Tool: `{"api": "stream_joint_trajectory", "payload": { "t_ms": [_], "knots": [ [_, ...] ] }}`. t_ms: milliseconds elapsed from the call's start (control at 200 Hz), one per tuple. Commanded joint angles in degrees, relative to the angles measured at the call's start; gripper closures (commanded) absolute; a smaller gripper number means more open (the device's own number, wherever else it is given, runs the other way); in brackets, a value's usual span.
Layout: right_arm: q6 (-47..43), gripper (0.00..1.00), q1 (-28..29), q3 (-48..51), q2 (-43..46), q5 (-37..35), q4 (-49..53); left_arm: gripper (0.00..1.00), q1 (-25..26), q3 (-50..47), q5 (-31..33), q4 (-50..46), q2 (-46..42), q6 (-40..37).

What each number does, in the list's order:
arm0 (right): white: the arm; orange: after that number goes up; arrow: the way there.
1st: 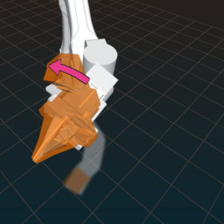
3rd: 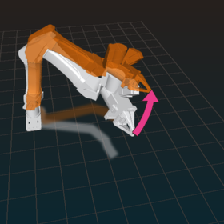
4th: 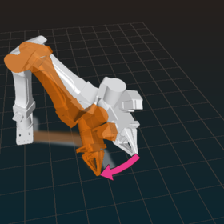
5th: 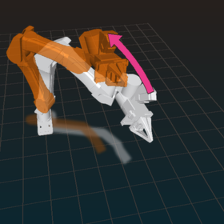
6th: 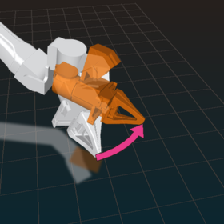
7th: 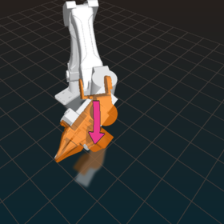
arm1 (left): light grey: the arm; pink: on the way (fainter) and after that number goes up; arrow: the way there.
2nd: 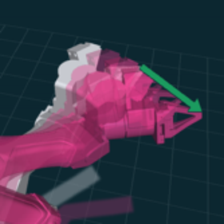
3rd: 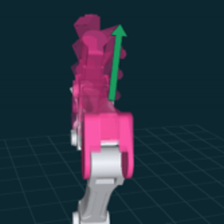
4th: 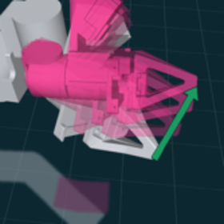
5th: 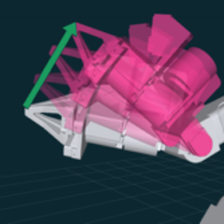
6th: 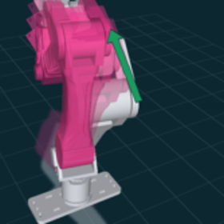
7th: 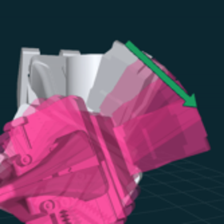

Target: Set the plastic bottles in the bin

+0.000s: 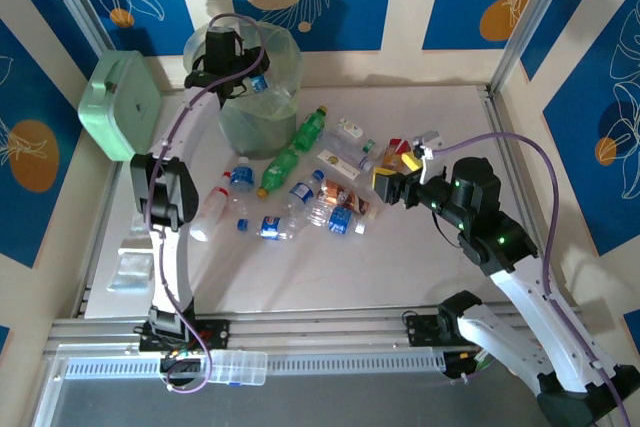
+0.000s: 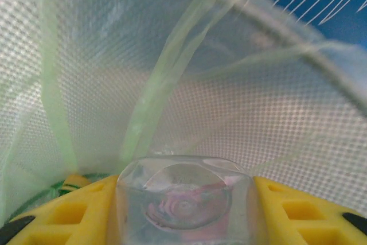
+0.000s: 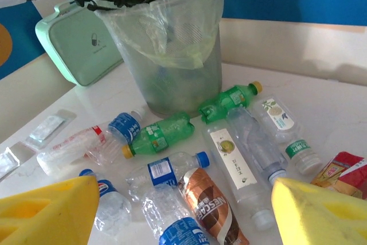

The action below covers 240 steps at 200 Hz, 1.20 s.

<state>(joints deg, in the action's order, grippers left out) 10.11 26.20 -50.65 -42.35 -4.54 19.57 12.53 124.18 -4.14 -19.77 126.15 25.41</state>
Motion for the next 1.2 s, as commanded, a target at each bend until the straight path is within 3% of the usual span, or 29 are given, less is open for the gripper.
{"api": "stream_joint_trajectory", "payload": {
  "t_ms": [0, 170, 410, 515, 730, 935, 1195],
  "knots": [
    [1.2, 0.2, -0.1, 1.9, 0.0, -1.1, -0.5, 0.94, 0.2, 3.6, -3.0, -4.6, 2.2, -2.4],
    [1.8, 0.2, -0.2, 3.5, 0.3, -1.7, -0.5, 0.6, 0.3, 2.6, -4.1, -5.0, 2.4, -4.7],
    [2.0, 0.2, -0.6, 3.4, 1.3, -1.6, -0.9, 0.27, 0.3, 2.3, -3.8, -3.7, -0.9, -4.4],
    [2.4, 0.2, -0.6, 2.5, 1.6, -1.0, -0.7, 0.23, 0.3, 2.2, -5.3, -3.7, -2.5, -3.8],
    [3.8, 0.21, -0.6, -0.2, 2.1, -0.8, 1.6, 0.25, 0.4, -1.0, -4.4, -2.6, -9.5, -2.6],
    [5.7, 0.19, -0.6, -4.9, 1.2, -1.7, 8.7, 0.27, 1.3, -9.0, -0.3, -1.3, -21.1, -2.6],
    [7.2, 0.26, 0.0, -7.6, -0.3, 0.3, 14.2, 0.31, 4.4, -27.8, 4.5, -0.1, -40.1, 6.1]
  ]
}}
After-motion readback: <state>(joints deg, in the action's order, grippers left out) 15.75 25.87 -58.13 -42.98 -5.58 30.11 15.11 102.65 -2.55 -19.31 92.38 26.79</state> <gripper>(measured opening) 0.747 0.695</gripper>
